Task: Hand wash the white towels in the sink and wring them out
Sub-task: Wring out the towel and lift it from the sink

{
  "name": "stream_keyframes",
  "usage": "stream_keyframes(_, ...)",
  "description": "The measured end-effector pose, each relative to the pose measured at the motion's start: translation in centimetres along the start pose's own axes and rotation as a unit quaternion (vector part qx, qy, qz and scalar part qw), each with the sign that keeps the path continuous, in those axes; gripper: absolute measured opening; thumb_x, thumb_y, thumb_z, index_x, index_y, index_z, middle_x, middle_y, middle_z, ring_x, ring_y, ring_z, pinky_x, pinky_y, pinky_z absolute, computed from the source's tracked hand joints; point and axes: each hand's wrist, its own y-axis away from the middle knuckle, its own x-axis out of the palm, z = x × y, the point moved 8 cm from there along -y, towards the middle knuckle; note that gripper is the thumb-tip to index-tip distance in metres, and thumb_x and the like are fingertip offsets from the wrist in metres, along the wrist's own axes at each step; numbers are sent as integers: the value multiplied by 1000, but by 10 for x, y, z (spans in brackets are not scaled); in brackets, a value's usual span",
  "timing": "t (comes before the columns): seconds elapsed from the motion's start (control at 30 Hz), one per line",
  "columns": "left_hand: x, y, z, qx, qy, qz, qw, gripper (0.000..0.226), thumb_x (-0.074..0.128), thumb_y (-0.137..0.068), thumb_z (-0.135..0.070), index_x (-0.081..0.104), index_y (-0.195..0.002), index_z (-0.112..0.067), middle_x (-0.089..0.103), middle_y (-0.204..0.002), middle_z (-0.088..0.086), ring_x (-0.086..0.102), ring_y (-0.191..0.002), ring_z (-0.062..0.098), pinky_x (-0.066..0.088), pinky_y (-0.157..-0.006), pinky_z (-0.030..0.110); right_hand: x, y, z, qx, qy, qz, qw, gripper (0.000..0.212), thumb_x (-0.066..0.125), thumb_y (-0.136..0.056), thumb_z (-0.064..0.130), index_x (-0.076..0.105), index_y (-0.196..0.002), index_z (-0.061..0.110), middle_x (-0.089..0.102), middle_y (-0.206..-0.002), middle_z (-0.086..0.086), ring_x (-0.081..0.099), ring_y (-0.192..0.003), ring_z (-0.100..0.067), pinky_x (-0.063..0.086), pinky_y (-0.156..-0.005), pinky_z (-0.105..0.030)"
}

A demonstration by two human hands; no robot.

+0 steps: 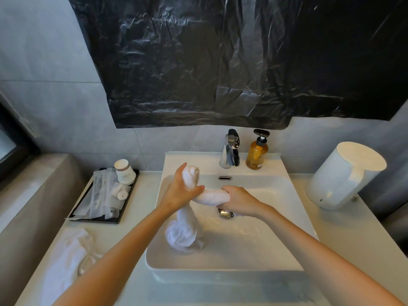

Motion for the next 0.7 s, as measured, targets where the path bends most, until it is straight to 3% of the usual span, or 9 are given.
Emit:
stream_keyframes(0.07, -9, 1, 20, -94, 90, -34, 991, 94, 83, -73, -37, 28, -148, -25, 51, -136, 5, 58, -115, 27, 54, -92, 45, -6, -1, 8, -32, -7, -24, 999, 23, 67, -82, 29, 59, -95, 12, 64, -88, -4, 62, -82, -22, 42, -62, -28)
stream_keyframes(0.13, -14, 8, 40, -193, 156, -36, 968, 93, 86, -69, -39, 32, -143, -20, 60, -123, 11, 67, -97, 28, 59, -80, 48, -2, -5, 19, -57, 4, -11, 998, 24, 67, -83, 29, 57, -97, 13, 63, -91, -3, 60, -85, -21, 41, -64, -30)
stream_keyframes(0.23, -24, 21, 61, -262, 159, -32, 951, 111, 83, -72, -41, 8, -152, -24, 52, -134, 15, 65, -100, 32, 58, -77, 43, 10, -12, 37, -85, 33, 10, 996, 24, 65, -84, 28, 55, -100, 13, 60, -90, 0, 58, -85, -20, 39, -63, -29)
stream_keyframes(0.3, -33, 25, 71, -243, 91, -44, 965, 107, 78, -79, -38, 3, -154, -24, 40, -147, 16, 54, -121, 35, 51, -89, 42, 20, -16, 48, -95, 40, 19, 994, 23, 62, -87, 26, 54, -103, 11, 59, -92, 1, 56, -84, -19, 37, -61, -27)
stream_keyframes(0.37, -35, 26, 65, -171, -15, -21, 985, 77, 66, -90, -29, 21, -152, -22, 29, -153, 17, 45, -130, 33, 42, -101, 38, 31, -19, 55, -102, 48, 31, 993, 16, 56, -89, 20, 48, -100, 12, 56, -93, -1, 53, -82, -20, 33, -57, -27)
stream_keyframes(0.43, -29, 28, 46, -70, -56, 28, 996, 50, 55, -94, -13, 43, -143, -20, 20, -157, 7, 39, -135, 25, 38, -99, 27, 38, -23, 60, -110, 44, 33, 992, 11, 51, -90, 15, 43, -97, 15, 55, -96, -4, 52, -85, -25, 32, -59, -31)
stream_keyframes(0.57, -5, 41, 21, 4, -66, 179, 982, 81, 65, -70, -25, 33, -145, -18, 43, -136, -2, 44, -126, 18, 40, -92, 25, 25, -20, 76, -134, 8, 15, 991, 20, 48, -88, 6, 42, -107, 8, 54, -99, -5, 51, -87, -22, 35, -60, -26)
stream_keyframes(0.63, -5, 37, 14, 25, -93, 152, 984, 85, 76, -68, -27, 36, -143, -19, 47, -132, -4, 49, -120, 17, 45, -93, 29, 15, -14, 80, -128, -28, 15, 991, 27, 47, -88, 3, 41, -114, 7, 53, -96, -1, 49, -85, -16, 36, -59, -21)
stream_keyframes(0.7, -4, 30, 7, 47, -87, 111, 989, 70, 80, -63, -36, 55, -126, -18, 62, -115, -1, 59, -103, 17, 51, -85, 34, 6, -9, 79, -106, -95, 21, 990, 31, 46, -89, 3, 41, -119, 9, 55, -95, -4, 50, -85, -14, 40, -65, -23)
